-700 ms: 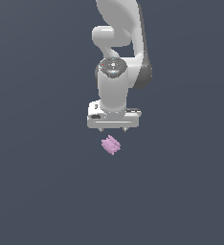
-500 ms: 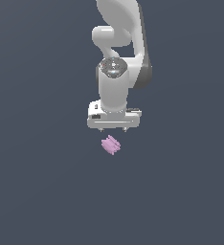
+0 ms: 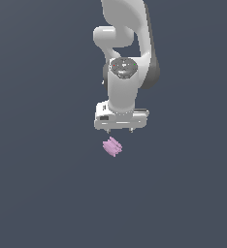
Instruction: Pick up the object and move it to a goal position.
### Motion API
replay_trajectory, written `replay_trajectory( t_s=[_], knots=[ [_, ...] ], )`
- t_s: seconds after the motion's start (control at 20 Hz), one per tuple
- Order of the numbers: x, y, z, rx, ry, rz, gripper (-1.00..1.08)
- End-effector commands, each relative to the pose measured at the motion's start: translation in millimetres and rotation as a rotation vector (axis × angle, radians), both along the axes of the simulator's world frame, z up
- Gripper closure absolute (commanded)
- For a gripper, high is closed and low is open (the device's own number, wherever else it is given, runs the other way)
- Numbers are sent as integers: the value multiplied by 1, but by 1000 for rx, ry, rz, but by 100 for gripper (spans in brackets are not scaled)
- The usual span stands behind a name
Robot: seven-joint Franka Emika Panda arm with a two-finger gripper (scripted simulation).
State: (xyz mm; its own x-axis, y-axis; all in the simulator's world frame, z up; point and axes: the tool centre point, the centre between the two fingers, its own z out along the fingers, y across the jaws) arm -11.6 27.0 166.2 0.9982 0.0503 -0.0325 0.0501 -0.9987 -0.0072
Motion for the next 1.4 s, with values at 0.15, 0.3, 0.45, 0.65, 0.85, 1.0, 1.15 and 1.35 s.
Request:
replay_trajectory(
  t_s=[0.15,0.3,0.45,0.65,0.85,1.0,1.15,1.35],
  knots=[
    [0,-2,-2,0,-1,13,-92],
    [1,-3,-4,0,-2,39,-92],
    [1,-5,-8,0,-3,75,-92],
    [2,-8,-15,0,-6,140,-92],
    [3,-12,-24,0,-10,226,-92],
    [4,-15,-33,1,-14,303,-92],
    [5,-19,-41,1,-17,380,-92],
    [6,-23,-52,3,-22,483,-92]
  ],
)
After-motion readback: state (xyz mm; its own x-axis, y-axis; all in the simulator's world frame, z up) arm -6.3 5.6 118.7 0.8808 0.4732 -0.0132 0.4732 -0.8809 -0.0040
